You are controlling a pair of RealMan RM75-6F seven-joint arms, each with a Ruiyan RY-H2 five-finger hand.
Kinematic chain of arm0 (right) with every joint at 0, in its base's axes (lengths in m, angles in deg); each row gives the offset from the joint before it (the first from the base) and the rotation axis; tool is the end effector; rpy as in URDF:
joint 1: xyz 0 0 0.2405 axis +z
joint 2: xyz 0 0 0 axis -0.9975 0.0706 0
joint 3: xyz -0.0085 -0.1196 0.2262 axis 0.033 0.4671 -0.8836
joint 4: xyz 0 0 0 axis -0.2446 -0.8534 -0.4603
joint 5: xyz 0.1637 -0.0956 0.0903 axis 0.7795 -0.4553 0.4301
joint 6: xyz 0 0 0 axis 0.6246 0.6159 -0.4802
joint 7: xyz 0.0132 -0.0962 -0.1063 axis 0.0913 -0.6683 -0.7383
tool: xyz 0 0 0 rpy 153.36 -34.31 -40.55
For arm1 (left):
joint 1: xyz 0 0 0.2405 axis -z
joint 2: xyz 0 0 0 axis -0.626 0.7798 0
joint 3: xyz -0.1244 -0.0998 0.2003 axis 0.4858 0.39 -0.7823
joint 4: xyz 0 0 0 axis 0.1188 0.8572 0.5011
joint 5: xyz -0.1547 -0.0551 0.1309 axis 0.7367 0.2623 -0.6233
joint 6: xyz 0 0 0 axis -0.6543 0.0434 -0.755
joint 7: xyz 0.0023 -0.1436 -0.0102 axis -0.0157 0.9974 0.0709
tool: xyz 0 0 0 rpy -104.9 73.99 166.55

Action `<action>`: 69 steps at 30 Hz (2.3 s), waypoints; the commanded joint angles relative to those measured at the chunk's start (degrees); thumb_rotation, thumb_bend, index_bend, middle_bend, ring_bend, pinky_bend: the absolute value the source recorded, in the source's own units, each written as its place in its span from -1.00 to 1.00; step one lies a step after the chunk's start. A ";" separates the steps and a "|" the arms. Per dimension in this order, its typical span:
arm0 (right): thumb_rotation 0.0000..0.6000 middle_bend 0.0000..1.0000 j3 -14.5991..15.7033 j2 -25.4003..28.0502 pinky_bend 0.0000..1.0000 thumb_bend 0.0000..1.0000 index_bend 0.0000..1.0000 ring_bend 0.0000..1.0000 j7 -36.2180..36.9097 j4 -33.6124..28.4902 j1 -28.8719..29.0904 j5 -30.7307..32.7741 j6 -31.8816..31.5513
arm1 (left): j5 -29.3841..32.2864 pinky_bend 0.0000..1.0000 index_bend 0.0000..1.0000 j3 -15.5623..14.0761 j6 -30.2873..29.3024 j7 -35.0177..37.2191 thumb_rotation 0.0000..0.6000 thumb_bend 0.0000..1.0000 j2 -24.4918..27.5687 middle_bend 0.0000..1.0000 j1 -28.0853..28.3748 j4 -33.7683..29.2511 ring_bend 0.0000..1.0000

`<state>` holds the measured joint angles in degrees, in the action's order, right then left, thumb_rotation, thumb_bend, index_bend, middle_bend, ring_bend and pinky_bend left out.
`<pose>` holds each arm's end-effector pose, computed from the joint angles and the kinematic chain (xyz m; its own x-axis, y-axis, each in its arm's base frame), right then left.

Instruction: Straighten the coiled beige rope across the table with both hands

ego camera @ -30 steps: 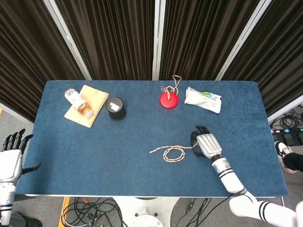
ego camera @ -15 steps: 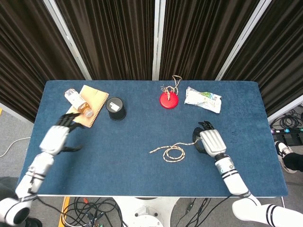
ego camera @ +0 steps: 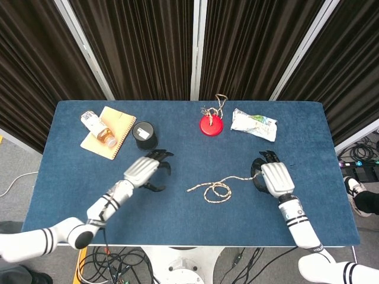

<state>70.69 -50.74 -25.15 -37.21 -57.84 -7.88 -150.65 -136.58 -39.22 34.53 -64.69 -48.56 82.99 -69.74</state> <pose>-0.2148 -0.2988 0.0485 0.3497 -0.1981 0.9157 -0.9274 -0.2117 0.3084 -0.1049 0.3376 -0.0243 0.2228 0.4706 0.8538 0.9006 -0.4347 0.0046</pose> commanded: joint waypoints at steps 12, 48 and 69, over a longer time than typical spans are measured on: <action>1.00 -0.28 0.37 1.49 -0.81 0.13 0.49 -0.76 0.75 -0.57 -0.99 0.03 -0.76 | 14.70 -1.00 -0.06 -1.20 -2.86 -16.98 1.00 -0.57 -16.14 -0.81 7.53 8.44 -1.00; 1.00 -0.28 0.37 1.40 -0.80 0.13 0.48 -0.76 2.26 0.42 -1.16 -0.18 -0.46 | 27.77 -1.00 0.09 -0.39 -3.71 -27.42 1.00 -0.32 -22.53 -0.74 13.33 14.52 -1.00; 1.00 -0.28 0.07 4.25 -0.80 0.14 0.48 -0.76 4.92 -0.06 -3.04 0.85 -1.54 | 20.09 -1.00 0.23 -3.03 -9.99 -17.34 1.00 -0.20 -11.17 -0.66 4.05 9.49 -1.00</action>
<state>70.75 -46.62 -20.37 -37.25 -60.74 -7.14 -152.06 -114.74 -41.65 25.51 -85.08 -63.02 89.17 -58.91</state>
